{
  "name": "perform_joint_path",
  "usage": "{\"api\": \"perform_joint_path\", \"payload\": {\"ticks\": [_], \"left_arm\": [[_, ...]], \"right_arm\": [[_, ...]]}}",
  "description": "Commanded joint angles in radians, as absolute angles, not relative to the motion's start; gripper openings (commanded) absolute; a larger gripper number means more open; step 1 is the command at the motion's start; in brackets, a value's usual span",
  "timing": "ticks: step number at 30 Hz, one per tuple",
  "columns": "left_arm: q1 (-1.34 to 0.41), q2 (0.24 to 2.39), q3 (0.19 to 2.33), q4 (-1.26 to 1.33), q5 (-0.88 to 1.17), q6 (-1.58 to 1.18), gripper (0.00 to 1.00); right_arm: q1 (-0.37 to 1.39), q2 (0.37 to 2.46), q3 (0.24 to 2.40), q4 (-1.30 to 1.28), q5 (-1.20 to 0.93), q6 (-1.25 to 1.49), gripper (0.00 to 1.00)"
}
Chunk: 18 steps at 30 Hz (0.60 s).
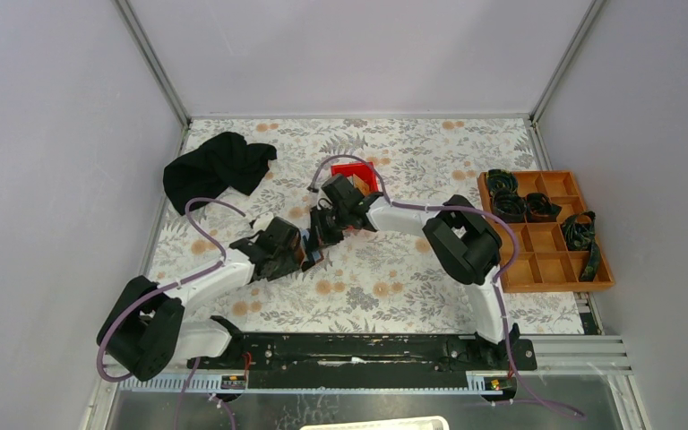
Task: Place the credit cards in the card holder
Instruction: Open the card holder at the center of the board.
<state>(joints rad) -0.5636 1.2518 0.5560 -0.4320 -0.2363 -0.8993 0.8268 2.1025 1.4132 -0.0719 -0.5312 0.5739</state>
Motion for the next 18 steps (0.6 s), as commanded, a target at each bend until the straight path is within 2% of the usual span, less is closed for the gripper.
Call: {"api": "perform_joint_path", "payload": {"ticks": [1, 9, 18], "left_arm": [[-0.550, 1.237, 0.550, -0.475, -0.265, -0.912, 0.48], [-0.540, 1.242, 0.564, -0.504, -0.277, -0.920, 0.48], [-0.537, 1.229, 0.598, -0.567, -0.287, -0.931, 0.48]], "right_arm": [[0.863, 2.113, 1.513, -0.178, -0.436, 0.490, 0.00], [0.919, 2.149, 1.631, -0.322, -0.288, 0.410, 0.00], [1.002, 2.251, 1.850, -0.562, -0.002, 0.315, 0.00]]}}
